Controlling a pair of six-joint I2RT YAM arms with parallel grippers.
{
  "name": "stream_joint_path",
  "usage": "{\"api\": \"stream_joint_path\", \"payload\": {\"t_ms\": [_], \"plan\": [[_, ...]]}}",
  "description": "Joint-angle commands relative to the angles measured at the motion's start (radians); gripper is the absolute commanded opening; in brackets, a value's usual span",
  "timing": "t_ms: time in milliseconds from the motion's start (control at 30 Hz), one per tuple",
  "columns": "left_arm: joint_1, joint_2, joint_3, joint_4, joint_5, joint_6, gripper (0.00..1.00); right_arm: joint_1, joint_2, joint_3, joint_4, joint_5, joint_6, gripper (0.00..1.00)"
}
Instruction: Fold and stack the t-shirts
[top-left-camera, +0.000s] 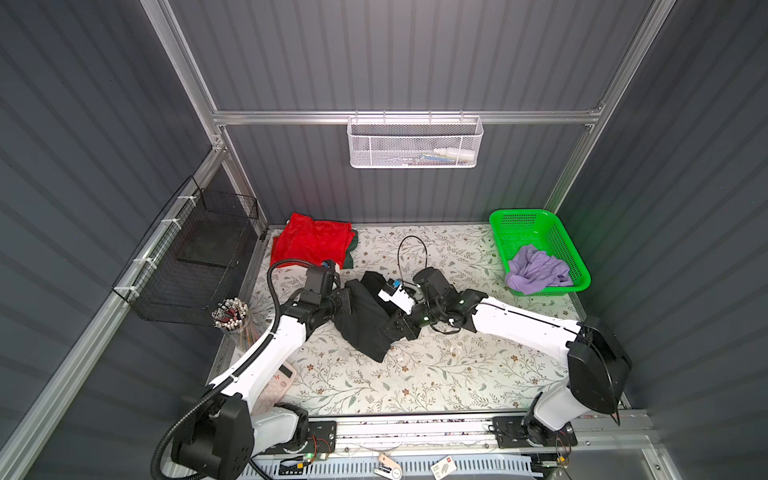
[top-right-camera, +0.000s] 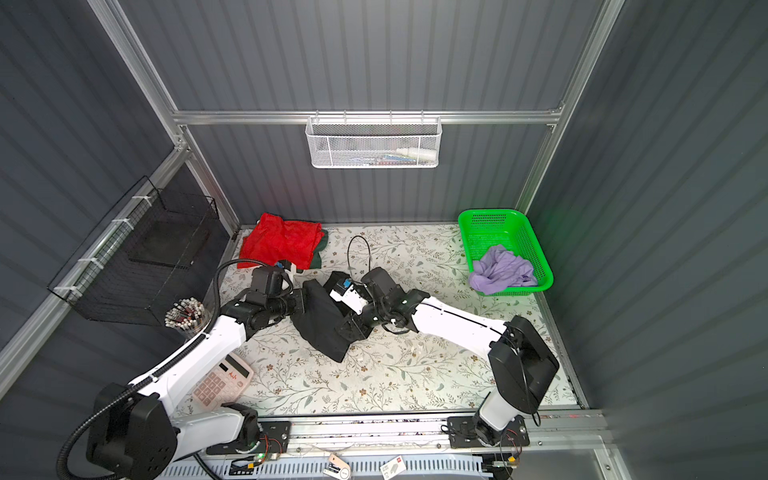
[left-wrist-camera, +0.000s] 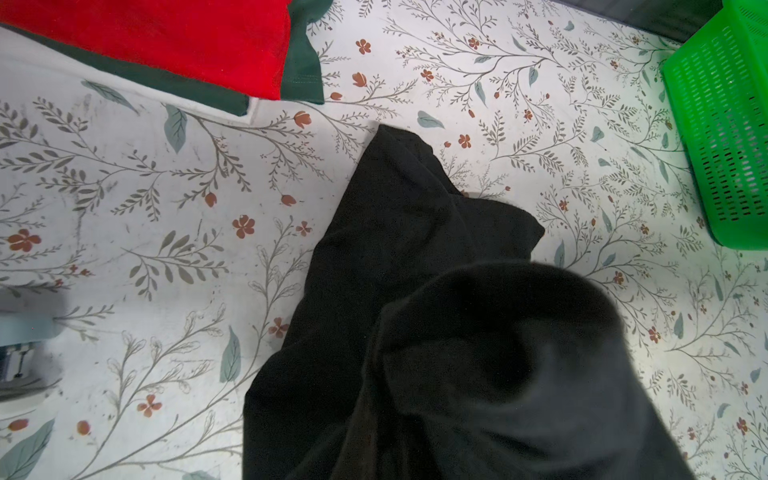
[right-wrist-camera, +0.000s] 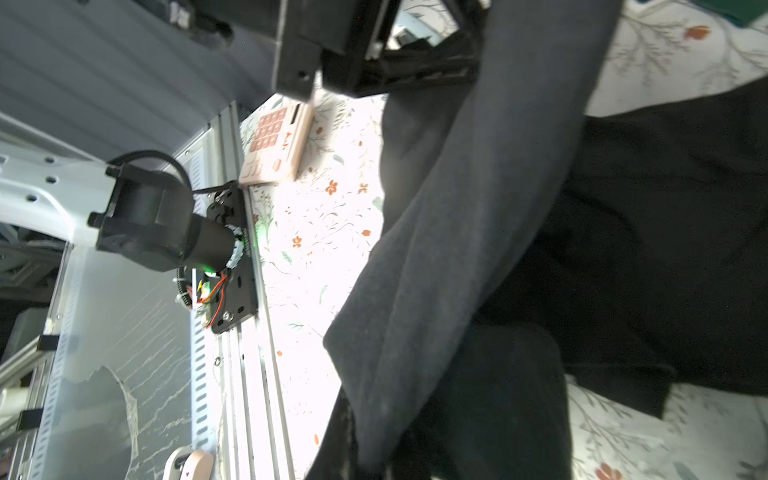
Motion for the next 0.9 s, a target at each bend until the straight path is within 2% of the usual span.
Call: {"api": "stream_joint_path", "payload": {"t_ms": [0,233,567,633,667,700,733,767,867], "plan": [[0.010,0.046,0.056,0.064,-0.052,-0.025,0.00,-0.028,0.005,-0.011,0.019,-0.114,0.018,0.00],[0.010,0.189,0.142,0.084,-0.032,-0.028,0.00,-0.126,0.078,-0.020,0.066,-0.196,0.033,0.00],[0.010,0.457,0.353,0.046,-0.039,0.038,0.00,-0.243,0.202,0.013,0.125,-0.204,0.055,0.00],[0.010,0.505,0.395,0.036,-0.052,0.059,0.03,-0.264,0.234,0.042,0.123,-0.196,0.073,0.10],[0.010,0.532,0.421,0.028,-0.064,0.070,0.28,-0.277,0.251,0.056,0.123,-0.197,0.080,0.13],[0.010,0.554,0.448,0.016,-0.074,0.081,0.52,-0.288,0.264,0.065,0.124,-0.188,0.089,0.21],[0.010,0.576,0.479,-0.002,-0.100,0.087,0.71,-0.298,0.277,0.075,0.122,-0.143,0.103,0.40],[0.010,0.592,0.506,-0.021,-0.141,0.089,0.82,-0.309,0.289,0.091,0.111,-0.099,0.115,0.48],[0.010,0.597,0.530,-0.020,-0.191,0.105,0.98,-0.339,0.295,0.116,0.088,-0.050,0.132,0.51]]}}
